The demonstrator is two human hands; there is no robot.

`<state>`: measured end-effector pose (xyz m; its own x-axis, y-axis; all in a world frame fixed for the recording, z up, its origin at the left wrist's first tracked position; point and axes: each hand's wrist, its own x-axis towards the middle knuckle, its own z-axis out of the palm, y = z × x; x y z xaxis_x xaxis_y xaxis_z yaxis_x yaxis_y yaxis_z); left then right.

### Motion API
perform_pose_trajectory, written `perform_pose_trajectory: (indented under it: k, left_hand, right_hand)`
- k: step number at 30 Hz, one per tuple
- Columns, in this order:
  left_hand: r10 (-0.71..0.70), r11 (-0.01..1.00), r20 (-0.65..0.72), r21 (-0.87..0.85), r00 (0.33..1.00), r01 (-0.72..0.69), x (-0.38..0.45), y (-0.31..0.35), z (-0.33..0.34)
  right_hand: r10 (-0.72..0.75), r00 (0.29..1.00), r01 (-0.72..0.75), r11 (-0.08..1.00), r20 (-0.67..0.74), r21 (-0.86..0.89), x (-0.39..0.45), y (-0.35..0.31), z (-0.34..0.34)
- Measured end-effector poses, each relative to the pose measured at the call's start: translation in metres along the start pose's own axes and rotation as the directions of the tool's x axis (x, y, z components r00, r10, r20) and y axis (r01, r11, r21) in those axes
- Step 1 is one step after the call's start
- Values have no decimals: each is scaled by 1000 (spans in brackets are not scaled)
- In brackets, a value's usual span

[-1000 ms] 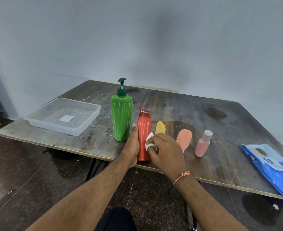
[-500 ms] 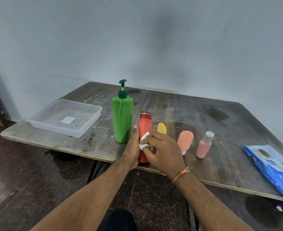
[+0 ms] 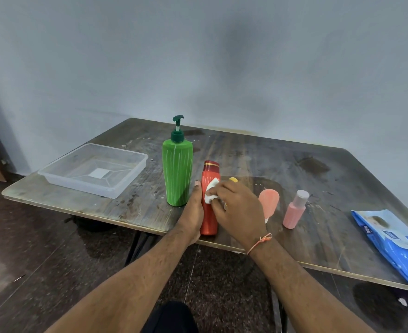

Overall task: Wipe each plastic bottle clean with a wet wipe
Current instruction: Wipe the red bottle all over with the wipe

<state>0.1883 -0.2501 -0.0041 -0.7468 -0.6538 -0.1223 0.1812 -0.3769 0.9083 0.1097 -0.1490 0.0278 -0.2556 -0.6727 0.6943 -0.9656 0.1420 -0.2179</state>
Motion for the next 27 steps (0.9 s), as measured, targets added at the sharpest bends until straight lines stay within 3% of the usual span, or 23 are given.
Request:
perform_pose_trajectory:
  k: [3, 8, 13, 17, 21, 25, 27]
  left_hand:
    - [6, 1000, 6, -11, 1000, -5, -1, 1, -1]
    - [23, 1000, 15, -8, 1000, -23, -1, 0, 1]
    - [33, 999, 6, 3, 999, -33, 0, 1, 1]
    - [48, 999, -6, 26, 999, -48, 2, -3, 1]
    - [68, 998, 6, 10, 998, -68, 3, -2, 0]
    - [66, 996, -4, 53, 998, -66, 7, -7, -2]
    - [69, 996, -2, 60, 998, -69, 8, -7, -3]
  right_hand:
    - [-56, 997, 56, 998, 47, 2, -1, -3, -3]
    - [7, 1000, -7, 998, 3, -58, 10, -2, -3]
    - [-49, 996, 53, 997, 70, -60, 15, -4, -6]
    - [5, 1000, -5, 996, -2, -93, 26, -4, -9]
    - [-66, 996, 73, 992, 67, -102, 29, -10, -11]
    - [17, 1000, -16, 990, 7, -137, 39, -8, -13]
    - [-4, 1000, 7, 994, 24, -106, 40, -9, -12]
